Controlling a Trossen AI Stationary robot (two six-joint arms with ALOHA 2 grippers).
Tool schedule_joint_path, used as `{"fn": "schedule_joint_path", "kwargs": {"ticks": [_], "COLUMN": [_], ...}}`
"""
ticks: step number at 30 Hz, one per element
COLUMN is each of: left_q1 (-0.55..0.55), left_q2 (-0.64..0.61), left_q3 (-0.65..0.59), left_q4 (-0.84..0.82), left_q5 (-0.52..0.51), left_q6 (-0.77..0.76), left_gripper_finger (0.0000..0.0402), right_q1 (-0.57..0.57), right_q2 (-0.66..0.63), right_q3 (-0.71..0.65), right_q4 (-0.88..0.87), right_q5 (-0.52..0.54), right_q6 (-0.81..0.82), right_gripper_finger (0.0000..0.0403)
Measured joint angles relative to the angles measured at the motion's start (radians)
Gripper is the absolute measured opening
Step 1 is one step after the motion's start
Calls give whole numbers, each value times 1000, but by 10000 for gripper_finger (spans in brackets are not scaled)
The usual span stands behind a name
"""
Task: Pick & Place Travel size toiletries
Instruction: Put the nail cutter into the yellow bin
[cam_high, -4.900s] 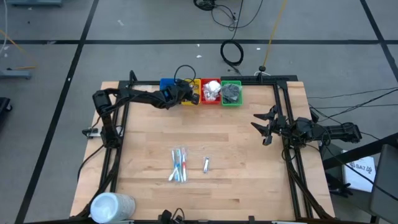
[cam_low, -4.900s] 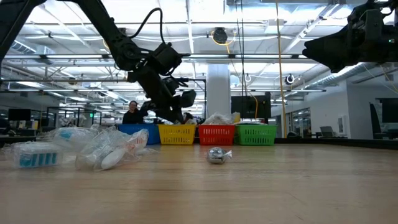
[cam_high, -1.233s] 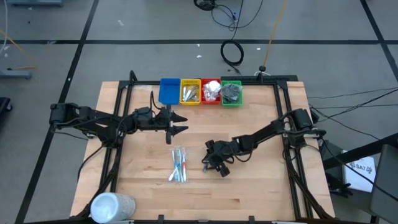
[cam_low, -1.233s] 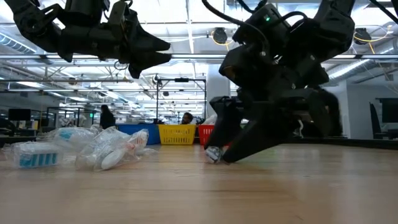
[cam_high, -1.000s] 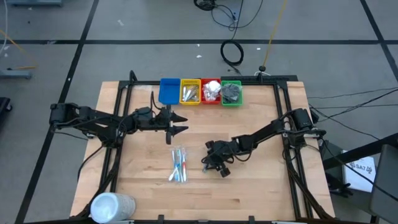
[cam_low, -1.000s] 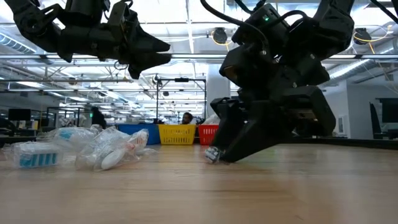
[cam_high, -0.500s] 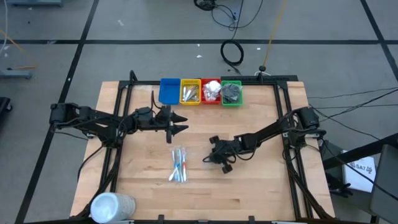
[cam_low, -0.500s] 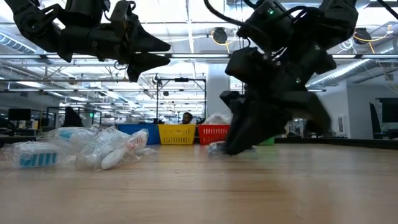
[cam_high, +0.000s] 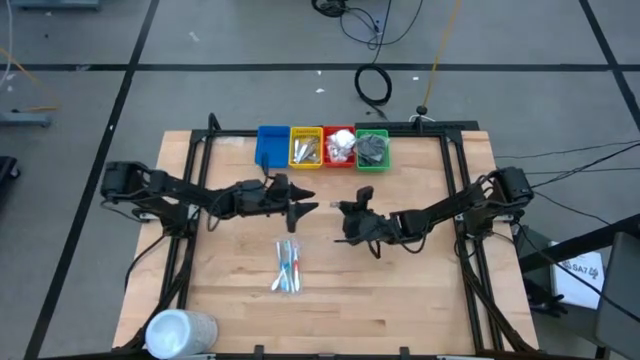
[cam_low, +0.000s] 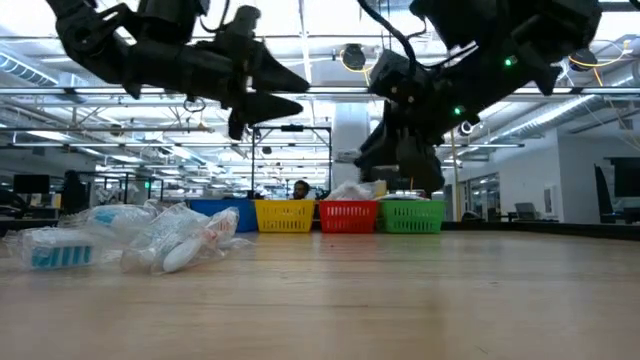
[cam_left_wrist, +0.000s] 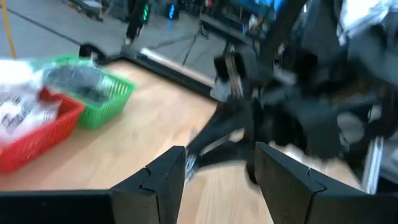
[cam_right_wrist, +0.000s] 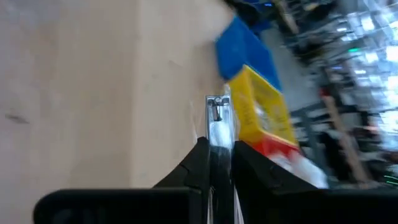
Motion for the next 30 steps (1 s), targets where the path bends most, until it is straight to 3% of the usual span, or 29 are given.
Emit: {"fn": "schedule_joint_path", "kwargs": {"ticks": [8, 13, 30], "left_q1": [13, 22, 38], "left_q2": [152, 203, 226], "left_q3": [162, 201, 226], "left_q4": [-6, -17, -12], "left_q5": [6, 4, 12], "left_q6": [-52, -87, -140], "left_gripper_finger": [191, 191, 191], "right_q1": [2, 14, 19], "right_q2": [1, -1, -1], "right_q3": [-74, -94, -92], "right_q4": [364, 551, 562], "right_q5": [113, 115, 103], "right_q6": [-169, -288, -294], "right_gripper_finger": [38, 38, 38]}}
